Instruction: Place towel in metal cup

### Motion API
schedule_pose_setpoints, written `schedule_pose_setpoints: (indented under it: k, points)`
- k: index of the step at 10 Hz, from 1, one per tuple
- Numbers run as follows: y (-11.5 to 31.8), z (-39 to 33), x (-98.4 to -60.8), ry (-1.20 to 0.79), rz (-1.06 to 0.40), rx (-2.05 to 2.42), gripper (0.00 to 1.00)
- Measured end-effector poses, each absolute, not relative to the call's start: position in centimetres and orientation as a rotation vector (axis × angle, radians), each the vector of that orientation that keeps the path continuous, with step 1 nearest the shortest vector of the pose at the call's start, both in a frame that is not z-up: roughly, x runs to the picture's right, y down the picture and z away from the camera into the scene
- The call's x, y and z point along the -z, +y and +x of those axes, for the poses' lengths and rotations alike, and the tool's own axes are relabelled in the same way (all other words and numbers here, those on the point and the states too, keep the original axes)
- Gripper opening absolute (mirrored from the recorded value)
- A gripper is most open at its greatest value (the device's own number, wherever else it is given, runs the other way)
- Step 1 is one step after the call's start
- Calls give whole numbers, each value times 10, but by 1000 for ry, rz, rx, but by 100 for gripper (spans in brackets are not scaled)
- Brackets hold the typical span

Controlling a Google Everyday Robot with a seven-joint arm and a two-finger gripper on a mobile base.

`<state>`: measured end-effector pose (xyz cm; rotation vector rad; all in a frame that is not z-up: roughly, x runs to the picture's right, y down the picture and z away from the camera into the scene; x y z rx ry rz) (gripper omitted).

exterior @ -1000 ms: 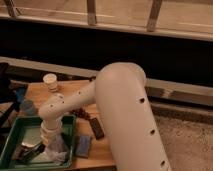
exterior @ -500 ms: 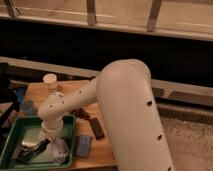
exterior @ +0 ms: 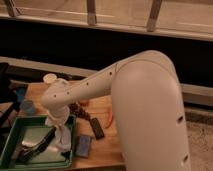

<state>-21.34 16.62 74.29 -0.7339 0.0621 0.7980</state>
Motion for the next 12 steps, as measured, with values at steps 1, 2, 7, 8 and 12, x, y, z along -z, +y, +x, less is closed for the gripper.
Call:
schedule_pose_setpoints:
  k: [1,2,7,8,12]
  points:
    - [153,-200,-749,68,-721,-850,0]
    - [138,-186,-755,66,-711,-902,0]
    - [35,-99,-778,-19,-663,-1122,0]
    - [27,-93,-779,-31,-662,-1132,0]
    - [24,-91,-780,-34,-662,-1133,0]
